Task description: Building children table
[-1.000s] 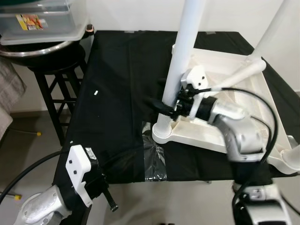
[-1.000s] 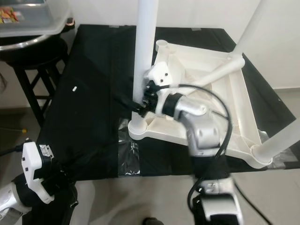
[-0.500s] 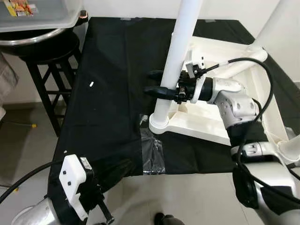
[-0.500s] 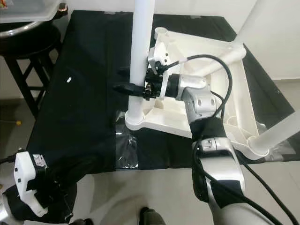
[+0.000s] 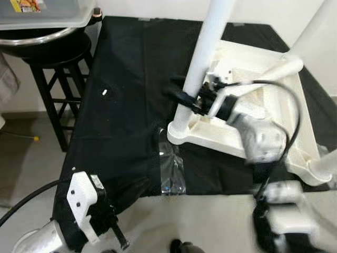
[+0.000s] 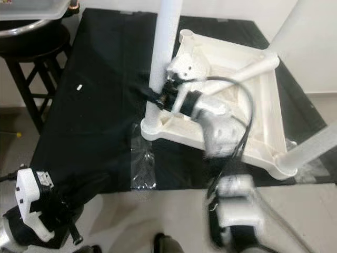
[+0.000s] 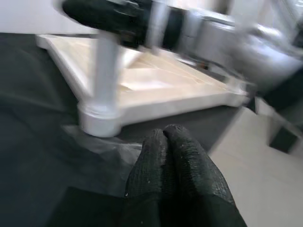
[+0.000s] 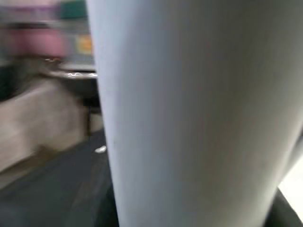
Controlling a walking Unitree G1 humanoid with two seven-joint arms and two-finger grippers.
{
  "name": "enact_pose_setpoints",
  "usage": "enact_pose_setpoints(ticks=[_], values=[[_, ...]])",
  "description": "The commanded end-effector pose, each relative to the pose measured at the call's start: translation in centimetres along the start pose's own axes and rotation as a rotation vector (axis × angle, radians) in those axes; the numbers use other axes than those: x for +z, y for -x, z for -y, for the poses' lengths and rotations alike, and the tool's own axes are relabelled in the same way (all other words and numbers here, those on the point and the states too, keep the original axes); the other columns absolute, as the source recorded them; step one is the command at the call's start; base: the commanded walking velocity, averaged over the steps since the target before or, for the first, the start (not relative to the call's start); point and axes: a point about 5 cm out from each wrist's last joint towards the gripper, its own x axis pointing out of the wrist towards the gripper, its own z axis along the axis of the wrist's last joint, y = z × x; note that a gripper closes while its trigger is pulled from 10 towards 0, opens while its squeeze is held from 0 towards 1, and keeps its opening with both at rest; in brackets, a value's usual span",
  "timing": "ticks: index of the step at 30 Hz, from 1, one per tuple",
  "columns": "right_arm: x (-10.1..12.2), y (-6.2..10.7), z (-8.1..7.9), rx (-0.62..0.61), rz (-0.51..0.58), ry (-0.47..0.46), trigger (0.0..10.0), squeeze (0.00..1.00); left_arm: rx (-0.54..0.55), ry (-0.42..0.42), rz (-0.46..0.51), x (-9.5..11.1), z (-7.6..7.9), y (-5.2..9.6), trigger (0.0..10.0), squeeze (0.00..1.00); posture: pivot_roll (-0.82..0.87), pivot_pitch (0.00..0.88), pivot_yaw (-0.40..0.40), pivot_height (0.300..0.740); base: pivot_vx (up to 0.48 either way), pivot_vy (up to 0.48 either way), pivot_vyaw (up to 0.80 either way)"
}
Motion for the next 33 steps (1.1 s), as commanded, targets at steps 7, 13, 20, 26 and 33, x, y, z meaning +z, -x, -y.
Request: enact_pose_setpoints(ticks=[7, 13, 20, 26, 33], values=[[-4.8, 1.5, -3.0, -0.016, -0.242, -0.101, 0.0, 0.0, -0.054, 0.027, 0.03, -0.6, -0.1, -1.4, 10.0, 0.0, 0.03, 0.189, -0.069, 0.74, 0.0, 0.0, 0.0], [-3.5, 1.1, -3.9, -0.008, -0.25, -0.121, 6.1, 0.0, -0.04, 0.002, 0.025, -0.5, -0.7, -1.2, 10.0, 0.0, 0.04, 0.182, -0.076, 0.74, 0.0, 0.0, 0.0], [-1.8, 0.3, -3.2, 0.118, -0.199, -0.113, 10.0, 1.0, -0.035, -0.005, 0.025, -0.5, -0.8, -1.2, 10.0, 0.0, 0.04, 0.188, -0.079, 0.74, 0.0, 0.0, 0.0], [0.4, -2.1, -0.2, 0.429, -0.086, -0.029, 10.0, 1.0, -0.029, 0.002, 0.022, -0.5, -0.5, -1.0, 10.0, 0.0, 0.05, 0.211, -0.087, 0.74, 0.0, 0.0, 0.0], [1.3, -2.5, 0.4, 0.686, -0.075, 0.081, 10.0, 0.27, -0.016, 0.009, 0.009, -0.4, -0.2, -0.5, 10.0, 0.0, 0.08, 0.243, -0.088, 0.74, 0.0, 0.0, 0.0]])
